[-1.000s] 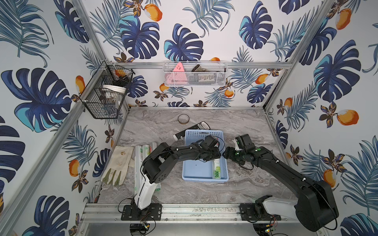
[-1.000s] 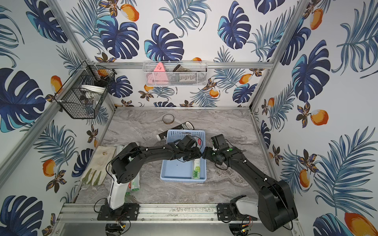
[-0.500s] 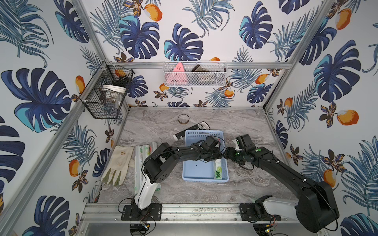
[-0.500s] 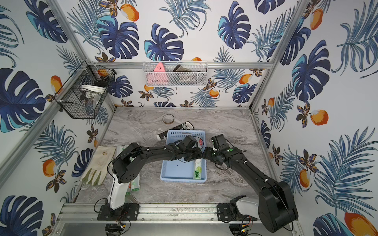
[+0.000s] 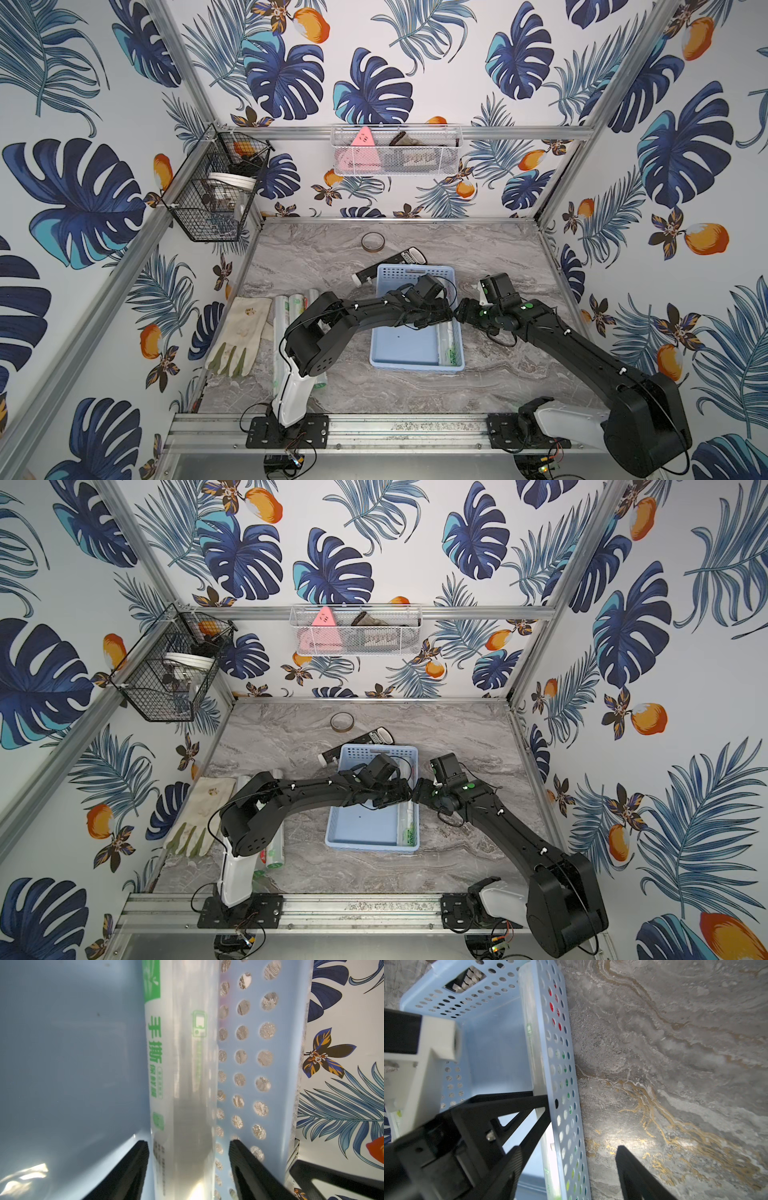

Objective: Put the plastic wrap into the basket
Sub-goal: Place the plastic wrap in the basket, then pick up the plastic wrap from the center of the board.

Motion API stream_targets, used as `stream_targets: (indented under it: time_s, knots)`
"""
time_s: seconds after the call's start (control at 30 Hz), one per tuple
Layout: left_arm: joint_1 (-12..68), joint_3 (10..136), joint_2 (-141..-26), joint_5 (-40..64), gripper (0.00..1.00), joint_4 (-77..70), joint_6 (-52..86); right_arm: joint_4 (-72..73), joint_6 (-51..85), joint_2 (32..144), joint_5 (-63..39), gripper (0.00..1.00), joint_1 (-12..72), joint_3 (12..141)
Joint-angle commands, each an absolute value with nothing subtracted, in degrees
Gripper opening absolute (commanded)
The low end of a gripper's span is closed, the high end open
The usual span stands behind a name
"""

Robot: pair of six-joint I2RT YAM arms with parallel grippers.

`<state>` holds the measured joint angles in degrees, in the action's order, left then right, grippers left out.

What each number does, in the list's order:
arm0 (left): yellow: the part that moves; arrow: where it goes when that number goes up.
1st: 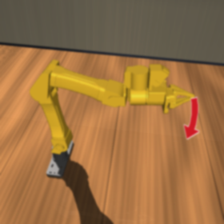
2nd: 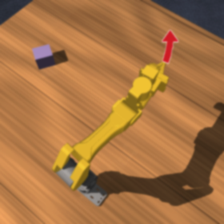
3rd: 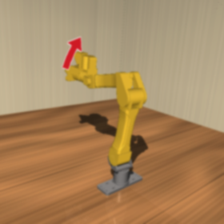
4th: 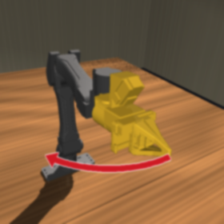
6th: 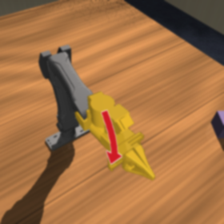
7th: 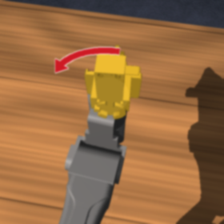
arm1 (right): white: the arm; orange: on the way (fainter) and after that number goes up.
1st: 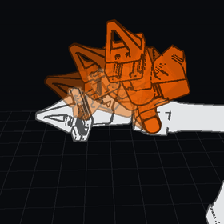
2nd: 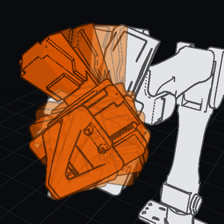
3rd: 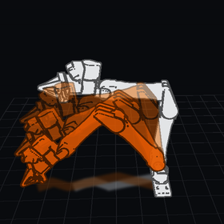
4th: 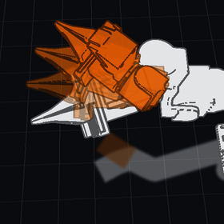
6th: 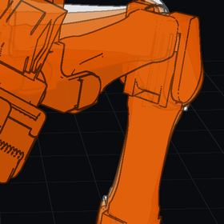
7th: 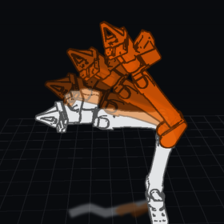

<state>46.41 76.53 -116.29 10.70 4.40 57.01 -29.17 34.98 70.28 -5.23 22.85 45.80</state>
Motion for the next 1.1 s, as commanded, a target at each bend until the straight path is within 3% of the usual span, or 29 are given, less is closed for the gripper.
stream_targets:
  time_s: [0.0, 0.43, 0.73, 0.87, 1.07]
  knots:
    - [46.44, 76.29, -114.82, 9.96, 0.71, 5.47, 56.49, -30.41, 34.79, 69.87, -4.69, 0.75, 22.93, 46.5]
    - [46.5, 72.6, -105.45, 1.96, 0.74, 10.29, 50.56, -26.72, 31.02, 63.12, -11.82, 0.77, 22.91, 46.46]
    - [46.54, 65.5, -86.93, -15.96, 0.81, 17.56, 41.68, -19.2, 31.46, 61.91, -24.32, 0.95, 23.83, 48.26]
    - [46.2, 59.89, -76.74, -25.69, 0.85, 21.21, 40.17, -16.52, 31.76, 65.11, -23.09, 0.99, 29.39, 50.39]
    - [43.78, 51.48, -61.66, -36.48, 0.93, 29.6, 41.63, -18.51, 29.19, 75.19, -12.16, 1.0, 42.89, 57.76]
